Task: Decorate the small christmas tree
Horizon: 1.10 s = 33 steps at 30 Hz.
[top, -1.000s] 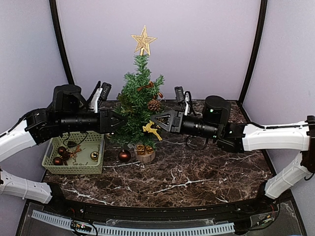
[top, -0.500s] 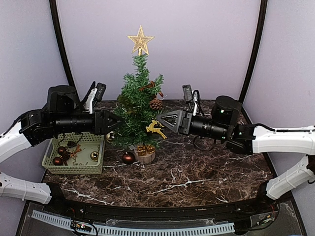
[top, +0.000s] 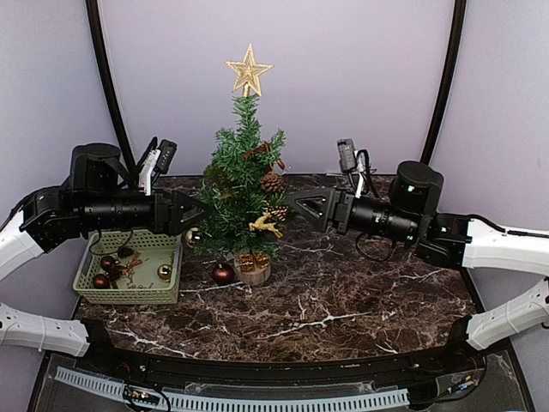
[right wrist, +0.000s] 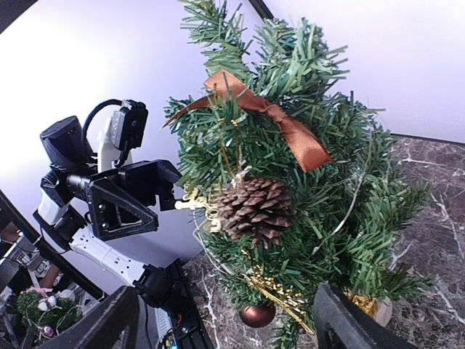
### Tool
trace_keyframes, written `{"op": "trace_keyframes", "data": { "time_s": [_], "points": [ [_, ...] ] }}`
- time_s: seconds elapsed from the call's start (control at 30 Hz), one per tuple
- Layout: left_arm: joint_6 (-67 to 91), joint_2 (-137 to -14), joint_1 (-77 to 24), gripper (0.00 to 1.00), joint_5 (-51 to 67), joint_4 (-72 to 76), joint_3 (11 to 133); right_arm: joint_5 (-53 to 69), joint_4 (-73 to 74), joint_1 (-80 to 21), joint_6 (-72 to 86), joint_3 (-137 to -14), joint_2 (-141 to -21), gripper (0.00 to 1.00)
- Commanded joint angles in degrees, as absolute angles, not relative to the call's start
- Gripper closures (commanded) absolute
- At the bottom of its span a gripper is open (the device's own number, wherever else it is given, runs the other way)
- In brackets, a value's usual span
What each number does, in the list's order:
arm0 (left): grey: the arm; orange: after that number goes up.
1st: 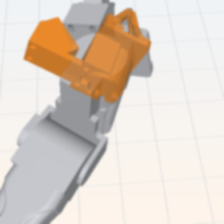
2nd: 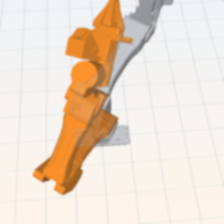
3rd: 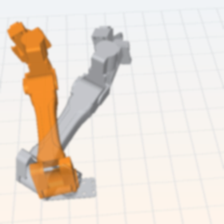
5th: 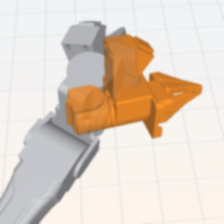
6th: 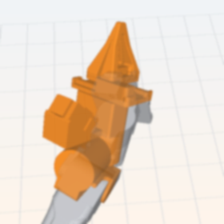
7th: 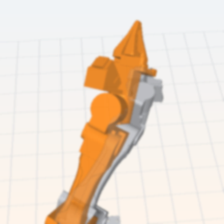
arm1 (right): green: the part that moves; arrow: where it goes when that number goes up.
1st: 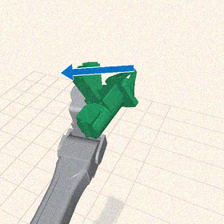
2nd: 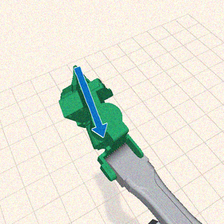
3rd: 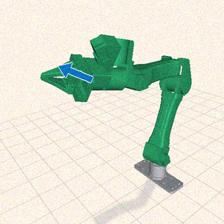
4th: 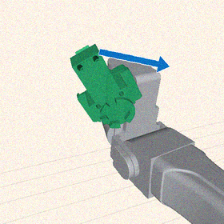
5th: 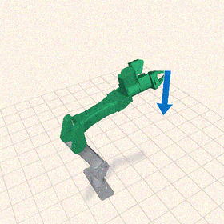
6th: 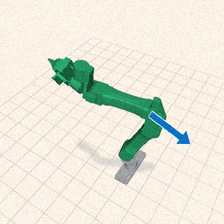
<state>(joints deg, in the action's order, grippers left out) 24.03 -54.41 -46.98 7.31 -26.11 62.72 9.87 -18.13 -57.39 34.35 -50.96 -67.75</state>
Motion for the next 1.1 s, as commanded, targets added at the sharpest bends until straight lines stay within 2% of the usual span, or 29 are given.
{"op": "trace_keyframes", "data": {
  "time_s": [0.0,0.17,0.3,0.57,0.8,0.93,1.07],
  "points": [
    [21.0,-54.6,-46.2,0.18,4.7,-31.3,66.0,4.9,-14.6,-57.3,30.6,-50.9,-64.3,0.09],
    [19.6,-55.4,-44.3,0.14,5.1,-32.6,67.2,1.7,-11.2,-55.6,29.5,-50.3,-61.5,0.01],
    [20.8,-54.7,-41.8,0.13,7.0,-29.8,64.1,0.2,-11.1,-53.9,30.8,-47.7,-60.4,0.01],
    [26.8,-48.6,-38.6,0.13,5.3,-24.3,55.1,3.1,-22.0,-48.7,36.2,-35.7,-60.3,0.02],
    [30.1,-38.4,-38.3,0.22,1.1,-20.5,43.9,4.0,-36.4,-49.0,37.6,-25.8,-64.8,0.15],
    [33.7,-32.2,-38.4,0.23,3.3,-16.1,34.8,2.6,-46.3,-51.1,38.4,-20.7,-68.5,0.2],
    [36.8,-30.9,-38.4,0.3,6.9,-11.8,27.9,1.2,-49.9,-54.2,38.2,-21.5,-74.4,0.25]
  ]
}}
